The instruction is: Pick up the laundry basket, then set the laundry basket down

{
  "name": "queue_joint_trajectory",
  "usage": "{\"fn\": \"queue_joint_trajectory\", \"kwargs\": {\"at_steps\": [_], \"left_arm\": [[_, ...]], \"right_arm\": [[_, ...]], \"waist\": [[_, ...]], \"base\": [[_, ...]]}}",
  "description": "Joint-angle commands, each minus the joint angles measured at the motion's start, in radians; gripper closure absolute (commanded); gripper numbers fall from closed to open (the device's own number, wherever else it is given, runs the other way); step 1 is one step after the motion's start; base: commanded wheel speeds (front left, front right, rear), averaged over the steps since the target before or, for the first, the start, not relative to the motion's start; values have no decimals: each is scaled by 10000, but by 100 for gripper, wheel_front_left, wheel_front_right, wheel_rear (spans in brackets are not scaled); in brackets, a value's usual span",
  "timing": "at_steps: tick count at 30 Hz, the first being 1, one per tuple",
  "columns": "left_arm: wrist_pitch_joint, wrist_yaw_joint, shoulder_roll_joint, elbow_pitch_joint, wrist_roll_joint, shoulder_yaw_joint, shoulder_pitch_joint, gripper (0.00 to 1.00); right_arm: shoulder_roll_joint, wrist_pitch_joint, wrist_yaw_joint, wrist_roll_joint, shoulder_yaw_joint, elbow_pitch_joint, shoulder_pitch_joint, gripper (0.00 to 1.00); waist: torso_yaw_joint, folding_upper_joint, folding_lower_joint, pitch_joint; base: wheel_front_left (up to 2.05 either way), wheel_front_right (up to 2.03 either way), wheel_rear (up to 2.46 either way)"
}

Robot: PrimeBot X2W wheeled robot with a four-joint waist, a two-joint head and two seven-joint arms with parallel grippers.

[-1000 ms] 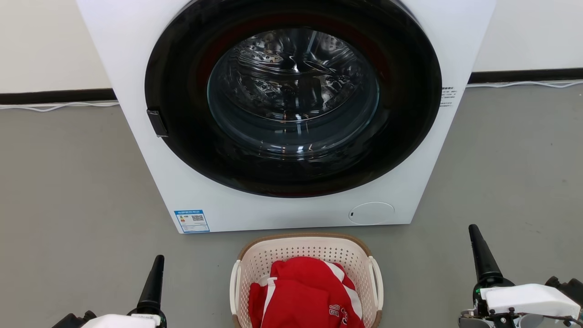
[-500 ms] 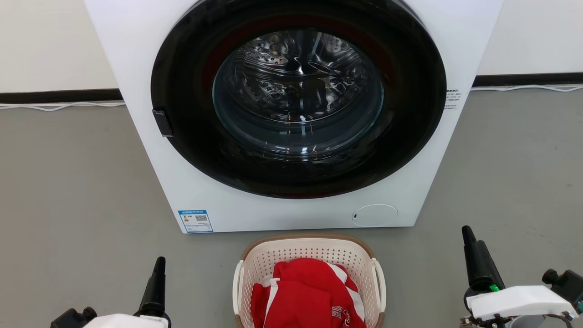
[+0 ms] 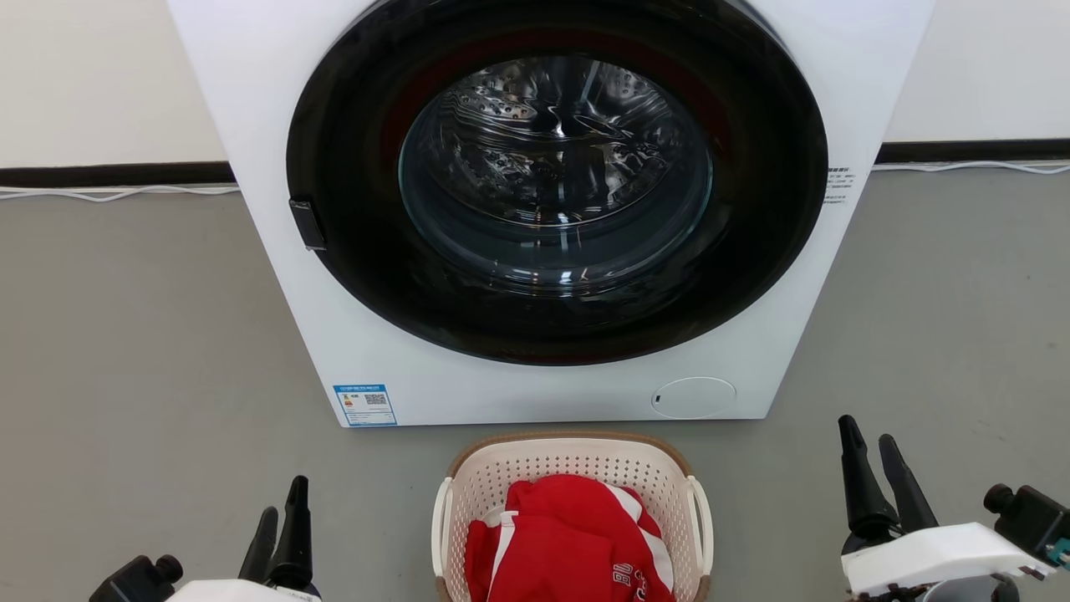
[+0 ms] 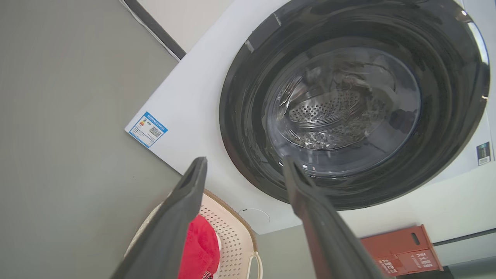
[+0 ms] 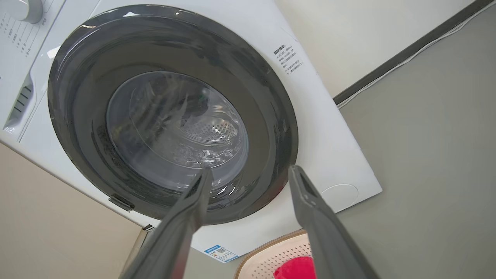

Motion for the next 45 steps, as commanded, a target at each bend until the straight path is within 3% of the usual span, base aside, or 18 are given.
{"fn": "queue_joint_trajectory", "kwargs": {"at_steps": [1,45], "left_arm": [[-161,12,103,-313,451,210,-211,0],[-1475,-97,158,-383,6614,471,73,0]], "right_arm": [[-164,-214,44,-472,159,-197,-229,0],[-229,-1506,71,-6012,187,955,-83,0]], "waist": [[15,-1,0,0],[99,-1,-1,-64]], "base": [[0,0,0],[0,0,0]]}}
